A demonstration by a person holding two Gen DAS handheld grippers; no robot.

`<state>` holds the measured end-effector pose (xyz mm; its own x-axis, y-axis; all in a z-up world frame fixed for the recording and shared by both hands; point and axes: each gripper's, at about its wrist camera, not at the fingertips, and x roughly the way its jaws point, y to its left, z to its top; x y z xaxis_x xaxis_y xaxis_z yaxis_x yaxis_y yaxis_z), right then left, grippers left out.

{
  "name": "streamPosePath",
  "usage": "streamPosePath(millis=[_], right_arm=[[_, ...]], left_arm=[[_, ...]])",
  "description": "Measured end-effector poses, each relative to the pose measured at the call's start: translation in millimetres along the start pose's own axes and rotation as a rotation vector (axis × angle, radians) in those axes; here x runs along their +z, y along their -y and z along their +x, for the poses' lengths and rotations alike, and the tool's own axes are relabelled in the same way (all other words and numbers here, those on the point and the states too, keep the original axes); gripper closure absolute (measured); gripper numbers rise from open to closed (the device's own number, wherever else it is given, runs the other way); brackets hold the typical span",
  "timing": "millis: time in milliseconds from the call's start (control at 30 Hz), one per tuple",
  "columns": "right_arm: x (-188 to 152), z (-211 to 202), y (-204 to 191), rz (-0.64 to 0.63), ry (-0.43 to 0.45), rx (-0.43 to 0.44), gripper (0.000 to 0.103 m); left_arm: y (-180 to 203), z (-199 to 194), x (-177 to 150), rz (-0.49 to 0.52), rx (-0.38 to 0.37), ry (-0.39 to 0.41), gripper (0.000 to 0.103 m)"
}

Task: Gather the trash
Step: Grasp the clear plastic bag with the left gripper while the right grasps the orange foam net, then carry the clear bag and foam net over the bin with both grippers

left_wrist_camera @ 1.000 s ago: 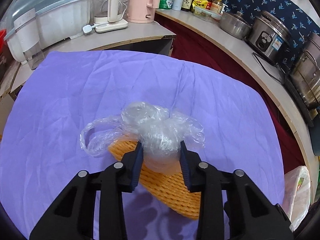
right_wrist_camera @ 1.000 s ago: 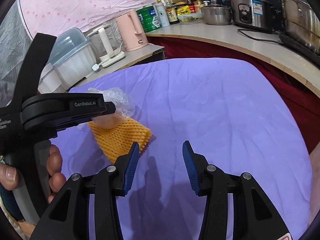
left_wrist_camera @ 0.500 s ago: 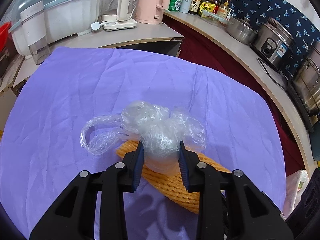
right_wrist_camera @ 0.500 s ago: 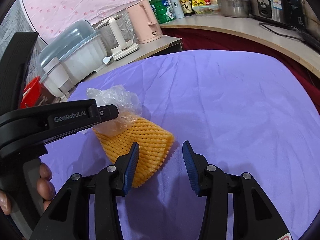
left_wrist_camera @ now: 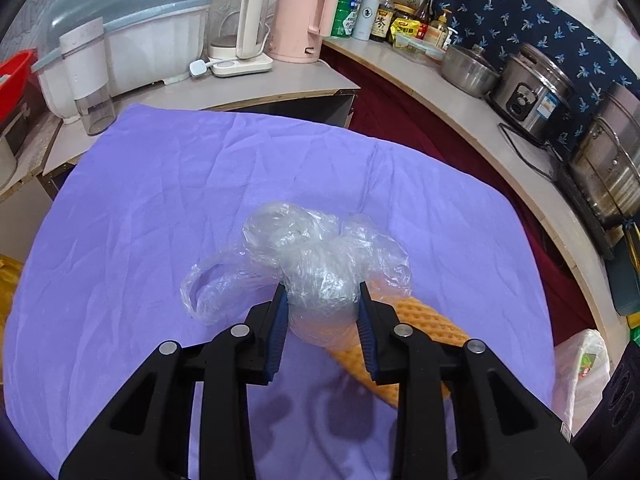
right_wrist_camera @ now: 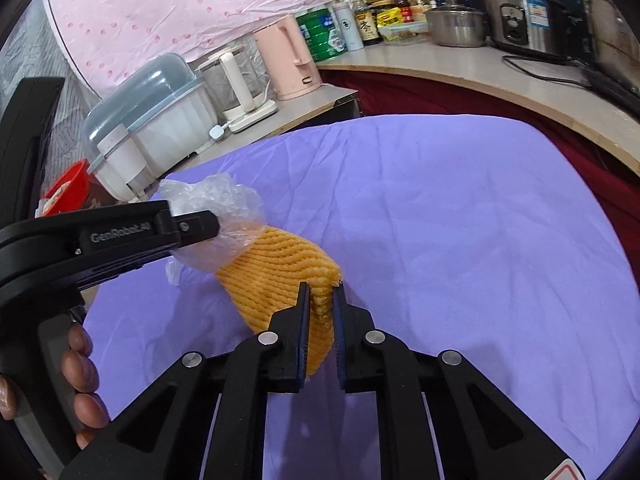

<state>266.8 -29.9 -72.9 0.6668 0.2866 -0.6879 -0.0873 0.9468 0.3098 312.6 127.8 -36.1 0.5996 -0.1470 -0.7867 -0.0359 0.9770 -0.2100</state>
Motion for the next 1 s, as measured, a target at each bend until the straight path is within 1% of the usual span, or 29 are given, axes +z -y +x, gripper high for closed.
streamPosePath(millis=[233,500,767,1000], right_arm=[[-13,-70,21,0.058,0.075,-0.038,0.093],[-32,-151,48,0.095,0.162,-0.093,0.093],[-56,-218,82,0.140,0.232,-0.147,0.093],[-72,-260,112,0.182,0.280,-0.192,0.093]], left_arm=[[22,-51,-27,0.034,-0.028,0.028,0.073],[66,-101,-67,0.103,-0.078,0.041,0.073],[112,-133,-105,0.169,-0.130,0.036,0.073],[152,-151,-129,0.236,-0.169,0.038,0.073]])
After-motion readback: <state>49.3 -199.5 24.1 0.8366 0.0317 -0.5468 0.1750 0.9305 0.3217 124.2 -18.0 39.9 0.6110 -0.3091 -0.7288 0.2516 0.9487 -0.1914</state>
